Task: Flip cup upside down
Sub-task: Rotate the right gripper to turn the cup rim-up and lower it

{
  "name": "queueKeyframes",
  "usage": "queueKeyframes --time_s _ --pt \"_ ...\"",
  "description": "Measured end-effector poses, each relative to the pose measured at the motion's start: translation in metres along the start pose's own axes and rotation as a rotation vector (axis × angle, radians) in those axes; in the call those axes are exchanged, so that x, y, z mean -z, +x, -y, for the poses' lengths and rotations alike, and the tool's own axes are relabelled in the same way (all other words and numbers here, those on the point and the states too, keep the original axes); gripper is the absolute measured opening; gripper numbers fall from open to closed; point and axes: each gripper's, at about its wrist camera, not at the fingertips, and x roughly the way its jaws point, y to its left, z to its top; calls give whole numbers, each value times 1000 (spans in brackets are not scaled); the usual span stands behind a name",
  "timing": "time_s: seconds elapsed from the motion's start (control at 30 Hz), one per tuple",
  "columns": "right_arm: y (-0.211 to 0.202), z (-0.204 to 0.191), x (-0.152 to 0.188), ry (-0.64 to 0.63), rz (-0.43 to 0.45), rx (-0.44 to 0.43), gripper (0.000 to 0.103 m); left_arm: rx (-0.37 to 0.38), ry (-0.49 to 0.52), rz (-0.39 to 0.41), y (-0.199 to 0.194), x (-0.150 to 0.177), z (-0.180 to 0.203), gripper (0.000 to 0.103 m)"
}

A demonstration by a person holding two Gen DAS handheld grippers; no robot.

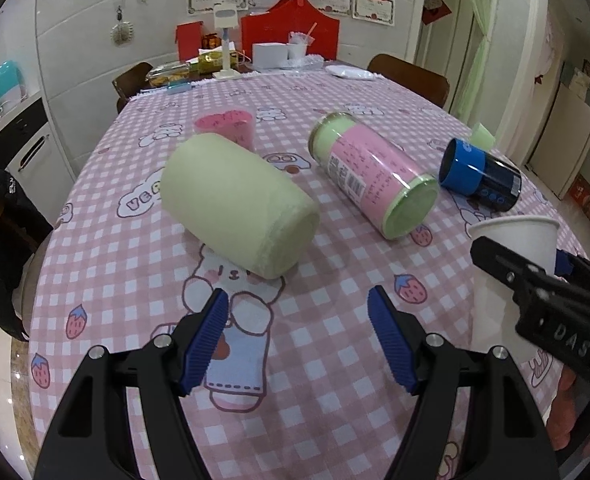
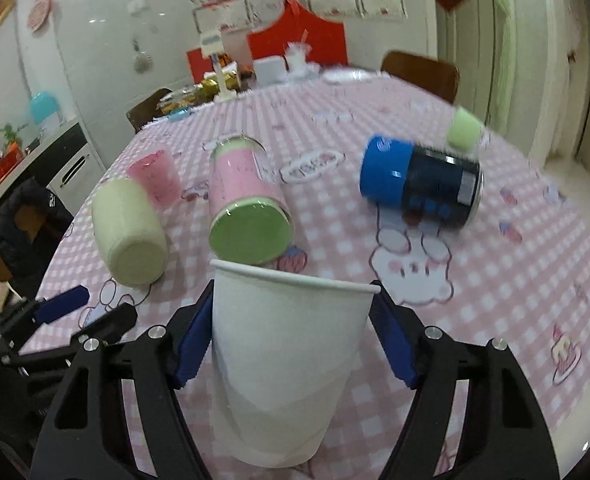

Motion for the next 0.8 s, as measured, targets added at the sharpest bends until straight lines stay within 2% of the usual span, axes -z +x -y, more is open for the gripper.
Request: queueKeyframes --time_s 0.17,0.37,0.43,0.5,0.8 --pt "2 -4 5 -62 59 0 70 -12 -26 -7 3 -1 -5 71" --pt "7 -6 11 -87 47 32 70 -16 -41 -22 9 -3 -7 71" --pt "7 -6 14 -79 42 18 70 -21 -33 -18 9 -2 -6 71" --pt "4 -5 16 -74 50 11 66 -17 -29 -12 7 -2 -5 71" --pt "-8 -14 32 -146 94 24 66 -35 -28 -12 5 2 -4 71"
